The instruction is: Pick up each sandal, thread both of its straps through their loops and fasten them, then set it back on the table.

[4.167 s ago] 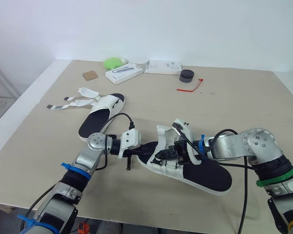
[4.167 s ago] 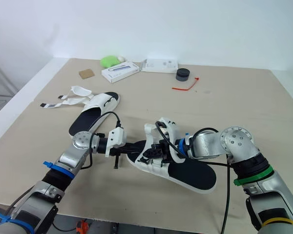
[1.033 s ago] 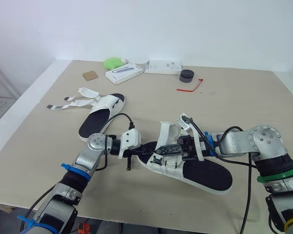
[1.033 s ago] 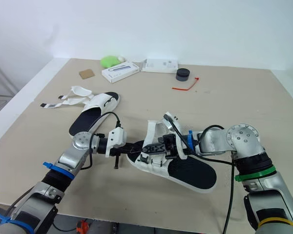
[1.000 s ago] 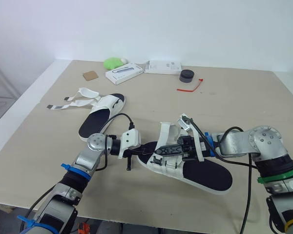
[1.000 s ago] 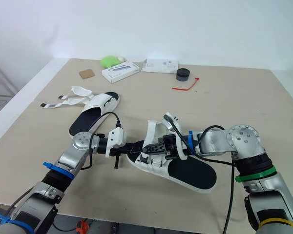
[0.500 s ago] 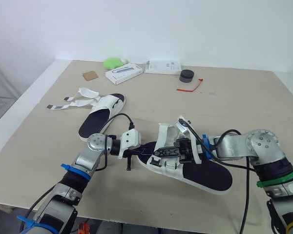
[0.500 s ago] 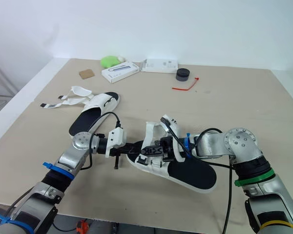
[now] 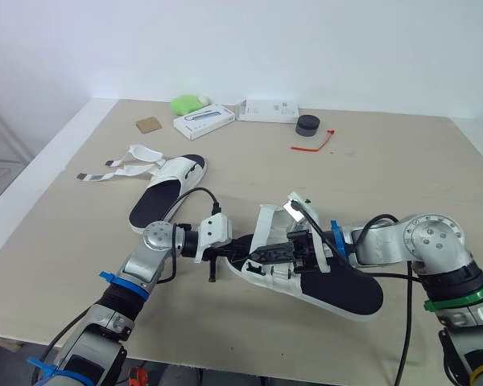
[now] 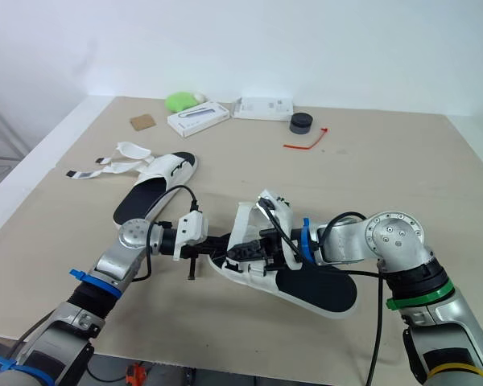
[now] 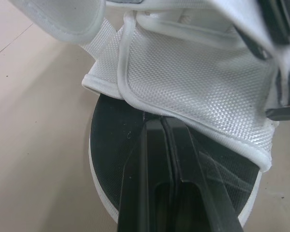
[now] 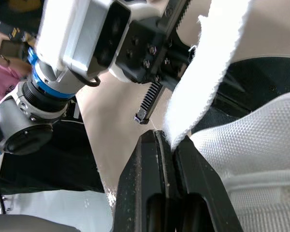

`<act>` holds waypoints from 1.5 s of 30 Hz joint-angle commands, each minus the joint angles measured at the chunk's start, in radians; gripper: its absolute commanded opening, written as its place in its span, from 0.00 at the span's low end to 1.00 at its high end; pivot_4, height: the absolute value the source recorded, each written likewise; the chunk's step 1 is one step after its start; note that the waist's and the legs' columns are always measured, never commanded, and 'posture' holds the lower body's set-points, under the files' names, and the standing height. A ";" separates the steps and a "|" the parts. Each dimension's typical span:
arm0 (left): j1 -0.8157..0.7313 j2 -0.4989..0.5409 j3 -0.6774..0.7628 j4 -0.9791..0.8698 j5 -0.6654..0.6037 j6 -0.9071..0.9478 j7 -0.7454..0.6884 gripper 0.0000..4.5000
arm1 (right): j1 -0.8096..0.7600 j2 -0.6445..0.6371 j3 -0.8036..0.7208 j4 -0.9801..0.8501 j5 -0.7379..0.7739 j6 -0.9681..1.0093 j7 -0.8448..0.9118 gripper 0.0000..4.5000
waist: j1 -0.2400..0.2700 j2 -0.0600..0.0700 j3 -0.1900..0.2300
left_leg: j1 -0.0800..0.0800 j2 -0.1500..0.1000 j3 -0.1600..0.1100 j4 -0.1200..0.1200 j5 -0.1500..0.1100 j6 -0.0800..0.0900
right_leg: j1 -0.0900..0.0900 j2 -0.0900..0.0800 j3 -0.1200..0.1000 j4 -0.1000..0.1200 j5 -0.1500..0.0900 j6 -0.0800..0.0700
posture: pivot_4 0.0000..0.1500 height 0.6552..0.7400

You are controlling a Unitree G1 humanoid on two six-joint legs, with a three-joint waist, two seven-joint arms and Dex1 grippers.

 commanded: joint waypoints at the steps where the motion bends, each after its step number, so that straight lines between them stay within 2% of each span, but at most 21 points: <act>1: 0.069 0.006 -0.109 0.073 0.075 0.061 -0.035 0.00 | -0.002 0.015 -0.018 -0.033 -0.030 0.005 0.033 0.01 | 0.000 0.000 0.000 | 0.000 0.000 0.000 0.000 0.000 0.000 | 0.000 0.000 0.000 0.000 0.000 0.000 | 1.00 1.00; 12: 0.064 0.006 -0.106 0.077 0.075 0.062 -0.034 0.00 | 0.002 -0.003 -0.019 -0.065 -0.108 0.061 0.105 0.01 | -0.001 0.000 0.000 | 0.000 0.000 0.000 0.000 0.000 0.000 | 0.000 0.000 0.000 0.000 0.000 0.000 | 1.00 1.00; 20: 0.063 0.005 -0.103 0.078 0.075 0.060 -0.032 0.00 | -0.013 0.003 0.020 -0.106 -0.321 0.114 0.194 0.01 | 0.000 0.000 0.000 | 0.000 0.000 0.000 0.000 0.000 0.000 | 0.001 0.000 0.000 0.000 0.000 0.000 | 1.00 1.00; 24: 0.063 0.002 -0.105 0.080 0.076 0.061 -0.029 0.00 | -0.017 0.012 0.024 -0.130 -0.387 0.127 0.266 0.01 | 0.000 0.000 0.000 | 0.001 0.000 0.000 0.000 0.000 0.000 | 0.001 0.000 0.000 0.000 0.000 0.001 | 1.00 1.00; 27: 0.064 0.003 -0.105 0.080 0.077 0.061 -0.030 0.00 | -0.015 -0.015 0.044 -0.190 -0.409 0.156 0.389 0.01 | 0.000 0.000 0.000 | 0.001 0.000 0.000 0.000 0.000 0.000 | 0.001 0.000 0.000 0.000 0.000 0.001 | 1.00 1.00; 29: 0.063 0.004 -0.105 0.080 0.077 0.062 -0.032 0.00 | -0.011 -0.025 0.054 -0.208 -0.435 0.161 0.446 0.17 | 0.003 0.000 0.000 | 0.001 -0.001 0.000 0.000 0.000 -0.001 | 0.002 -0.001 0.000 0.000 -0.001 0.002 | 1.00 1.00; 30: 0.062 0.004 -0.105 0.080 0.077 0.062 -0.032 0.00 | -0.010 -0.030 0.060 -0.216 -0.447 0.163 0.472 0.20 | 0.004 0.000 0.000 | 0.001 -0.001 0.000 0.000 -0.001 -0.001 | 0.002 -0.001 0.000 0.000 -0.001 0.002 | 1.00 1.00; 34: 0.060 0.004 -0.105 0.082 0.078 0.061 -0.034 0.00 | 0.009 -0.049 0.084 -0.270 -0.487 0.163 0.597 0.59 | 0.009 0.000 -0.001 | 0.001 -0.001 0.000 0.000 -0.001 -0.002 | 0.002 -0.001 0.000 -0.001 -0.002 0.002 | 1.00 1.00; 37: 0.059 0.003 -0.105 0.083 0.078 0.061 -0.035 0.00 | 0.016 -0.038 0.094 -0.248 -0.544 0.169 0.618 0.95 | 0.010 -0.001 -0.001 | 0.002 -0.001 -0.001 0.000 -0.003 -0.003 | 0.004 -0.001 -0.001 -0.001 -0.003 0.002 | 1.00 1.00; 38: 0.059 0.002 -0.105 0.082 0.078 0.061 -0.034 0.00 | 0.015 -0.030 0.093 -0.231 -0.564 0.174 0.614 1.00 | 0.010 -0.002 -0.002 | 0.003 -0.001 -0.001 0.000 -0.003 -0.004 | 0.004 -0.001 -0.001 -0.001 -0.004 0.002 | 1.00 1.00; 41: 0.059 0.003 -0.106 0.083 0.077 0.061 -0.035 0.00 | -0.001 0.006 0.035 -0.141 -0.575 0.192 0.603 1.00 | 0.011 -0.003 -0.002 | 0.007 -0.001 -0.001 0.001 -0.005 -0.007 | 0.006 -0.001 -0.001 -0.001 -0.006 0.001 | 1.00 1.00; 45: 0.056 0.002 -0.107 0.089 0.079 0.058 -0.037 0.00 | -0.104 0.086 -0.117 0.020 -0.503 0.266 0.555 1.00 | 0.010 -0.003 -0.002 | 0.009 -0.001 0.000 0.001 -0.006 -0.008 | 0.010 -0.001 0.000 0.000 -0.006 0.001 | 1.00 1.00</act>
